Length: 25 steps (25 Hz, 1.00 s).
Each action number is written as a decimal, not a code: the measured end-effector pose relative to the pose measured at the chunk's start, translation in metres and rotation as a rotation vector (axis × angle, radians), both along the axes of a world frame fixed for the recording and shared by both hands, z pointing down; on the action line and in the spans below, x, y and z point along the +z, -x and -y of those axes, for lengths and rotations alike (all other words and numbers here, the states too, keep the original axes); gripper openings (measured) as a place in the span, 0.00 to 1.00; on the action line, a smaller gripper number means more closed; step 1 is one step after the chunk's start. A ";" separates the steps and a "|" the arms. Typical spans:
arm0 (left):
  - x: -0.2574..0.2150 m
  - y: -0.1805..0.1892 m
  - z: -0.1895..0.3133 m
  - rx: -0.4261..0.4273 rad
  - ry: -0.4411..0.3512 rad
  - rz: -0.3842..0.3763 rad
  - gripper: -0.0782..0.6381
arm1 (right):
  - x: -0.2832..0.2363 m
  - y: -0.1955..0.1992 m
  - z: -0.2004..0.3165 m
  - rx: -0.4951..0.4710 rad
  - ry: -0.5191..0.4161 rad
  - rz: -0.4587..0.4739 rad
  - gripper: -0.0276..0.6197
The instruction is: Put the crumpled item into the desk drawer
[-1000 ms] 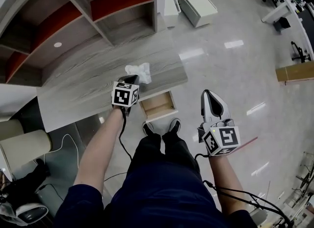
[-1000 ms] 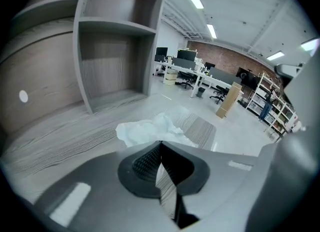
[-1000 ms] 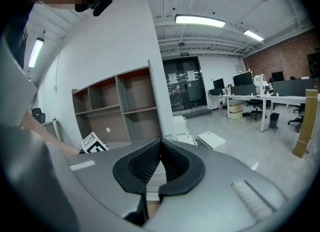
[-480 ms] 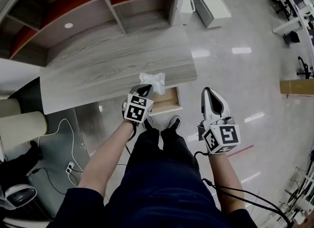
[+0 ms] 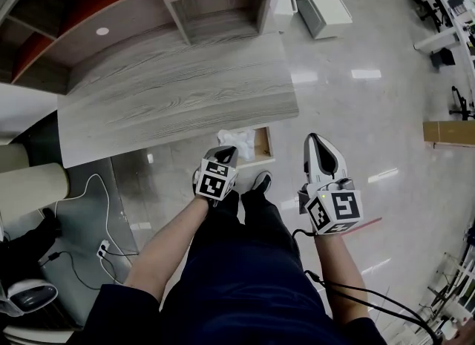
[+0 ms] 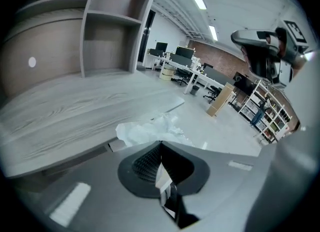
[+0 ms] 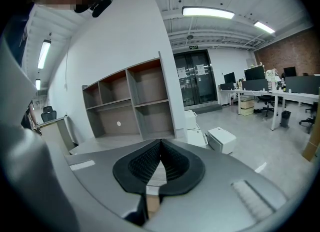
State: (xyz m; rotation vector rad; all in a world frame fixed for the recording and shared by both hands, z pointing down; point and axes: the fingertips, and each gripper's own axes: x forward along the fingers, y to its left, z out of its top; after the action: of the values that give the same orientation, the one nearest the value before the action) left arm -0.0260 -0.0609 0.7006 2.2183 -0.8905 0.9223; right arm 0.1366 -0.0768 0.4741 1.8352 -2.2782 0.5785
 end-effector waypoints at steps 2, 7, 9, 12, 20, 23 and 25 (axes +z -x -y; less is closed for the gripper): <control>0.008 -0.003 -0.008 0.002 0.026 0.002 0.12 | 0.003 -0.003 -0.003 0.007 0.007 -0.001 0.05; 0.030 -0.009 -0.022 0.014 0.081 0.023 0.12 | 0.010 -0.011 -0.009 0.023 0.024 -0.003 0.05; 0.039 -0.010 -0.025 0.017 0.100 0.037 0.12 | 0.014 -0.014 -0.012 0.029 0.033 0.000 0.05; 0.054 -0.013 -0.029 0.029 0.128 0.058 0.12 | 0.021 -0.018 -0.015 0.038 0.047 0.002 0.05; 0.078 -0.015 -0.027 0.005 0.192 0.085 0.12 | 0.031 -0.032 -0.020 0.065 0.071 0.004 0.05; 0.086 -0.018 -0.026 -0.011 0.216 0.080 0.12 | 0.035 -0.035 -0.022 0.070 0.081 0.003 0.05; 0.093 -0.019 -0.025 -0.026 0.237 0.072 0.12 | 0.037 -0.036 -0.023 0.071 0.087 0.002 0.05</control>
State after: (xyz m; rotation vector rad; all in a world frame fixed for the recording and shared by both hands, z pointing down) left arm -0.0067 -0.0355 0.7936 1.9783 -0.7961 1.0445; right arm 0.1731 -0.0538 0.5113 1.8809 -2.1611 0.6795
